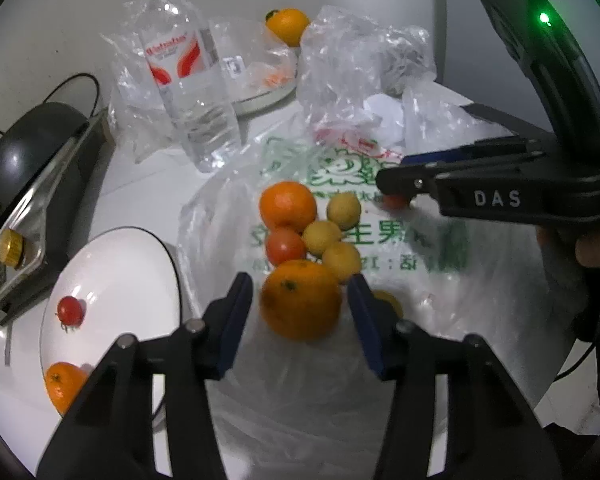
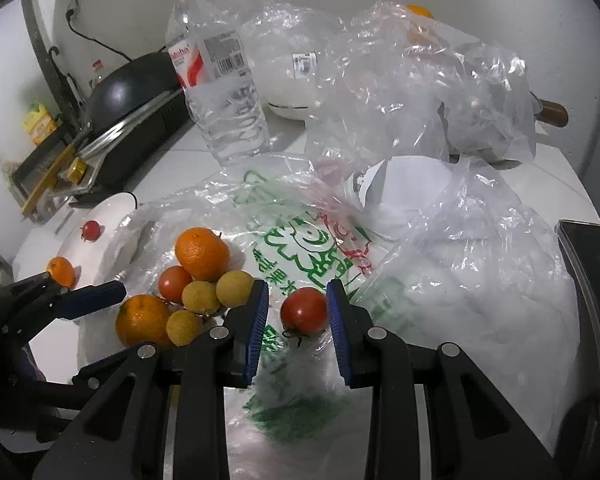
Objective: Organize fruits
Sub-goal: 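Carry the orange with the left tool while the right tool carries the tomato to the plate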
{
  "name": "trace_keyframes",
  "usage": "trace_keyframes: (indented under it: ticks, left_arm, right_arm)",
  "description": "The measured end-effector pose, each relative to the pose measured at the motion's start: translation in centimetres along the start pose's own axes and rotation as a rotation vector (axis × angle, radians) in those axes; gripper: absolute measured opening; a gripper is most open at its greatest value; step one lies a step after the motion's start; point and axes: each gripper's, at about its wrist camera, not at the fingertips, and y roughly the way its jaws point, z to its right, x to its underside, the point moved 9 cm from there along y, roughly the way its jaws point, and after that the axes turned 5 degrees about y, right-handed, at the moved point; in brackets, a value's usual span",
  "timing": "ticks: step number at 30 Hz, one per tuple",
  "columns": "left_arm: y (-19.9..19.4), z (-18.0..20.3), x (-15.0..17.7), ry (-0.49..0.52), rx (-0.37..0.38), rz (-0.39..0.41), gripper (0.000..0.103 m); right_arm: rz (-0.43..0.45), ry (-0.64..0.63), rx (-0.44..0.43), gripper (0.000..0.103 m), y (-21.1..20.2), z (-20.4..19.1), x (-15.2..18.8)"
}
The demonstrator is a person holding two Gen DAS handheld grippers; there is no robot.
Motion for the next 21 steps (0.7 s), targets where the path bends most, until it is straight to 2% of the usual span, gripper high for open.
trace_keyframes:
  ticks: [5, 6, 12, 21]
  left_arm:
    - [0.4, 0.0, 0.5, 0.001, 0.01, -0.012, 0.047]
    - [0.4, 0.0, 0.5, -0.002, 0.014, -0.01, 0.047]
    - [0.2, -0.2, 0.5, -0.022, 0.03, 0.004, 0.046]
    - [-2.3, -0.3, -0.6, -0.026, 0.038, 0.077, 0.046]
  right_arm:
    - [-0.016, -0.012, 0.018, 0.032, 0.6, 0.0, 0.3]
    - [-0.019, -0.016, 0.022, 0.028, 0.7, 0.0, 0.4]
    - [0.0, -0.021, 0.031, 0.028, 0.6, -0.2, 0.2]
    - [0.048, -0.021, 0.035, 0.028, -1.5, -1.2, -0.5]
